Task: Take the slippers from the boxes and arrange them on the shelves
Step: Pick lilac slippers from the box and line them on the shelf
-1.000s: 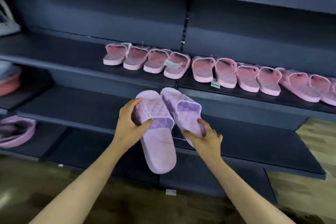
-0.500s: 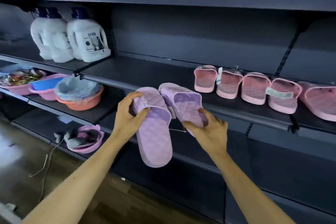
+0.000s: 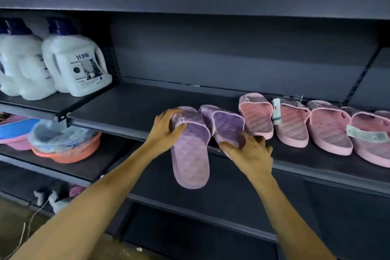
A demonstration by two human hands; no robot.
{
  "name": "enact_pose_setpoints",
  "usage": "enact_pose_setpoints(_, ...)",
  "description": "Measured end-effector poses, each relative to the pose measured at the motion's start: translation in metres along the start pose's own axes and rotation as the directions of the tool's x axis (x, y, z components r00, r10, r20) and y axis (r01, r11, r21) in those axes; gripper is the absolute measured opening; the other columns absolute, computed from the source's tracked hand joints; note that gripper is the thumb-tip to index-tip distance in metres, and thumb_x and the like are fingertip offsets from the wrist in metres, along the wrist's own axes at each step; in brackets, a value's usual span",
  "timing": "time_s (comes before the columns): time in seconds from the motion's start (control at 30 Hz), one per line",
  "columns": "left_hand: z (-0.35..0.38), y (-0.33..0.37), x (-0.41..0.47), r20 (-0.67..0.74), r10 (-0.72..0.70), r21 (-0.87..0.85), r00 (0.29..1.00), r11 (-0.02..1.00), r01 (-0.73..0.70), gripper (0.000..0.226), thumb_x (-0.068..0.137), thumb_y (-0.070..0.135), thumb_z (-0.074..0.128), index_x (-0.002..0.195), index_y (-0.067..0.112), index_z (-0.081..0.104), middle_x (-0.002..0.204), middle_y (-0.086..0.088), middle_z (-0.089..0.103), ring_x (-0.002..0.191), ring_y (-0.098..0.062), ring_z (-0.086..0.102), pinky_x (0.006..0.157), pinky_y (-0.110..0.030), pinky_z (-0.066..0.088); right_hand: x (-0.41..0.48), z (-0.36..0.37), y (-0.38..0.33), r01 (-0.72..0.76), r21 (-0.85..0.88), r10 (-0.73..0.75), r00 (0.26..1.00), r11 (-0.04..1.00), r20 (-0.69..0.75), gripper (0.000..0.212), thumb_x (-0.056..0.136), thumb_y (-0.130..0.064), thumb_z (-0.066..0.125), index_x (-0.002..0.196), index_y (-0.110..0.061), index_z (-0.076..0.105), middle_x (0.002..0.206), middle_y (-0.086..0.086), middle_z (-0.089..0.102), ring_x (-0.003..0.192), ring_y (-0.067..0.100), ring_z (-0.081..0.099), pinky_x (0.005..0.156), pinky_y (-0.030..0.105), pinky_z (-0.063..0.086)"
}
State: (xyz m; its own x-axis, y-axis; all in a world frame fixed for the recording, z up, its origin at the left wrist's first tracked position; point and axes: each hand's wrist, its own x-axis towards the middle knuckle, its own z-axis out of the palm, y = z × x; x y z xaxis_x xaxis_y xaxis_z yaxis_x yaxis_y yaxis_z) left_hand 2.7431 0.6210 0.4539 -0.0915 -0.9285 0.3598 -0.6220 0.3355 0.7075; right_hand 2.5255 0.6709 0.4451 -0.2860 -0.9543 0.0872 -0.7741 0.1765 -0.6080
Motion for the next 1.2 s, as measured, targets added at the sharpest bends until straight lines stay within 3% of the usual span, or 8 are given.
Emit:
enact_pose_setpoints(0.13, 0.000, -0.030, 0.052, 0.135, -0.055, 0.142, 0.989, 0.989, 0.035, 0.034, 0.096, 0.023, 0.046, 0.129, 0.019, 0.044, 0.126, -0.010, 0.051, 0.115, -0.028, 0.047, 0.099, -0.041, 0.041, 0.023, 0.029, -0.023, 0.046, -0.176, -0.055, 0.997, 0.983, -0.046, 0.078, 0.074, -0.065, 0.057, 0.134, -0.019, 0.039, 0.137, 0.007, 0.027, 0.125, 0.036, 0.030, 0.097, 0.047, 0.034)
enact_pose_setpoints(0.3, 0.007, -0.057, 0.099, 0.251, -0.073, 0.247, 0.965, 0.969, 0.009, 0.038, 0.098, 0.028, 0.037, 0.136, 0.024, 0.036, 0.129, -0.010, 0.047, 0.115, -0.030, 0.047, 0.098, -0.046, 0.043, 0.047, 0.061, -0.041, 0.028, -0.264, -0.076, 0.982, 0.964, -0.175, 0.091, 0.070, -0.072, 0.031, 0.125, -0.002, 0.048, 0.121, 0.020, 0.046, 0.111, 0.038, 0.040, 0.095, 0.050, 0.033)
enact_pose_setpoints(0.47, 0.029, -0.061, 0.142, 0.261, -0.009, 0.289, 0.965, 0.955, -0.070, 0.036, 0.099, 0.032, 0.033, 0.135, 0.028, 0.035, 0.134, -0.002, 0.046, 0.120, -0.027, 0.040, 0.093, -0.045, 0.045, 0.070, 0.066, -0.044, -0.030, -0.281, -0.005, 0.992, 0.959, -0.123, 0.111, 0.056, -0.076, 0.002, 0.142, -0.011, 0.029, 0.141, 0.006, 0.026, 0.119, 0.030, 0.021, 0.100, 0.044, 0.019)
enact_pose_setpoints(0.57, 0.042, -0.063, 0.164, 0.269, 0.034, 0.301, 0.963, 0.946, -0.118, 0.038, 0.099, 0.032, 0.032, 0.135, 0.025, 0.036, 0.135, -0.002, 0.046, 0.123, -0.028, 0.037, 0.095, -0.045, 0.044, 0.082, 0.067, -0.051, -0.094, -0.295, 0.052, 0.988, 0.951, -0.146, 0.096, 0.074, -0.079, 0.020, 0.144, -0.013, 0.024, 0.143, 0.001, 0.020, 0.115, 0.021, 0.010, 0.102, 0.042, 0.017)
enact_pose_setpoints(0.67, 0.048, -0.071, 0.177, 0.275, 0.060, 0.257, 0.960, 0.957, -0.133, 0.038, 0.098, 0.030, 0.032, 0.136, 0.024, 0.037, 0.138, -0.002, 0.044, 0.124, -0.029, 0.036, 0.095, -0.044, 0.040, 0.088, 0.071, -0.054, -0.152, -0.346, 0.103, 0.982, 0.926, -0.158, 0.079, 0.085, -0.067, 0.039, 0.144, -0.017, 0.024, 0.144, -0.002, 0.019, 0.121, 0.026, 0.014, 0.104, 0.041, 0.018)
enact_pose_setpoints(0.77, 0.047, -0.077, 0.184, 0.292, 0.082, 0.213, 0.953, 0.966, -0.148, 0.038, 0.098, 0.029, 0.033, 0.136, 0.025, 0.037, 0.140, 0.000, 0.042, 0.124, -0.030, 0.037, 0.093, -0.043, 0.039, 0.090, 0.074, -0.058, -0.224, -0.322, 0.164, 0.966, 0.920, -0.202, 0.079, 0.081, -0.071, 0.041, 0.142, -0.022, 0.028, 0.141, -0.003, 0.022, 0.125, 0.030, 0.020, 0.106, 0.042, 0.019)
enact_pose_setpoints(0.97, 0.045, -0.079, 0.188, 0.222, 0.184, 0.324, 0.957, 0.912, -0.251, 0.038, 0.097, 0.030, 0.038, 0.133, 0.020, 0.043, 0.135, -0.007, 0.050, 0.124, -0.032, 0.040, 0.092, -0.043, 0.039, 0.085, 0.072, -0.066, -0.287, -0.291, 0.238, 0.952, 0.912, -0.193, 0.068, 0.085, -0.064, 0.043, 0.143, -0.034, 0.025, 0.146, -0.007, 0.021, 0.132, 0.032, 0.016, 0.110, 0.044, 0.016)
enact_pose_setpoints(1.2, 0.039, -0.079, 0.204, 0.410, 0.109, 0.173, 0.905, 0.966, -0.195, 0.045, 0.096, 0.031, 0.039, 0.139, 0.017, 0.031, 0.145, -0.006, 0.037, 0.131, -0.032, 0.030, 0.103, -0.044, 0.031, 0.079, 0.070, -0.067, -0.286, -0.258, 0.268, 0.958, 0.923, -0.104, 0.057, 0.093, -0.056, 0.033, 0.146, -0.038, 0.018, 0.156, -0.015, 0.009, 0.141, 0.027, 0.007, 0.114, 0.039, 0.010)
